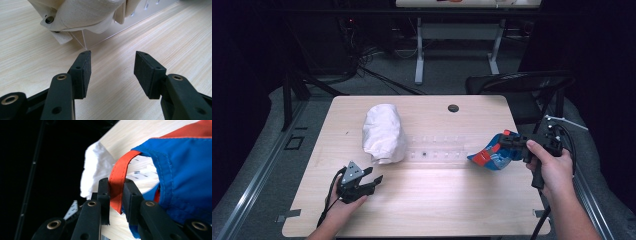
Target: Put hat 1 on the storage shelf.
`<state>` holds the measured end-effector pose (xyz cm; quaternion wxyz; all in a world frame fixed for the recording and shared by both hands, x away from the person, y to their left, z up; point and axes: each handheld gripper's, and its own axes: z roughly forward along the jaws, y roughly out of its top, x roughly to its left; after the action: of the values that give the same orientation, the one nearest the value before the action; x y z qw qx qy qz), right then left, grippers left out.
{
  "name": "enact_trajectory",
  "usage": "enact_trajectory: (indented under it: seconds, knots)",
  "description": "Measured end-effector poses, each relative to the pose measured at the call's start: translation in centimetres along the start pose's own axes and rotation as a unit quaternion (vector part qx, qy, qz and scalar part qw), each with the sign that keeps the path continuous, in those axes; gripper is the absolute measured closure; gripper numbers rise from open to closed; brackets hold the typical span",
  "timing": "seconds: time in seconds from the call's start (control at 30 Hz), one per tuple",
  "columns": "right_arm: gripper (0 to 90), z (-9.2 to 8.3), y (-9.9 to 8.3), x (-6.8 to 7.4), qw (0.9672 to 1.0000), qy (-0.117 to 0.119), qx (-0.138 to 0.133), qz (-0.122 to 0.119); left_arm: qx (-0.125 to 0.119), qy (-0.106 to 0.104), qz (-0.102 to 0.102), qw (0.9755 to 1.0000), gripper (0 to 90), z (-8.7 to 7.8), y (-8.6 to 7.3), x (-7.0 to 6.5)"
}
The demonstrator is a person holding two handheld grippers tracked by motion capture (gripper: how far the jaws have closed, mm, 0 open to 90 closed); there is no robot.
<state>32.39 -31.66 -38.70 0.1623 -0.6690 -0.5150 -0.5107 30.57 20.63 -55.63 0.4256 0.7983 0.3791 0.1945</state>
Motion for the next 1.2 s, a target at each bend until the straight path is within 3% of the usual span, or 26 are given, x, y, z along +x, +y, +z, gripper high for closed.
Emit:
enact_trajectory:
  seconds: [0.2,0.6,0.83,1.2]
  knots:
    - [77.9,-0.3,0.4,1.1,0.9997,0.025,0.003,-0.005,0.0,-0.002,0.004,1.0,48.2,0.0,0.0,0.0]
    - [77.9,0.4,0.9,4.1,0.9984,0.033,0.022,-0.041,-0.001,-0.003,0.002,1.0,48.3,-0.1,0.0,0.0]
    - [77.9,0.8,1.4,5.9,0.9981,0.028,0.024,-0.049,-0.003,-0.003,0.001,1.0,48.2,-0.1,0.0,0.0]
    - [77.9,1.1,3.2,9.1,0.9962,0.028,0.028,-0.077,-0.001,-0.004,0.002,1.0,48.3,-0.1,0.1,0.1]
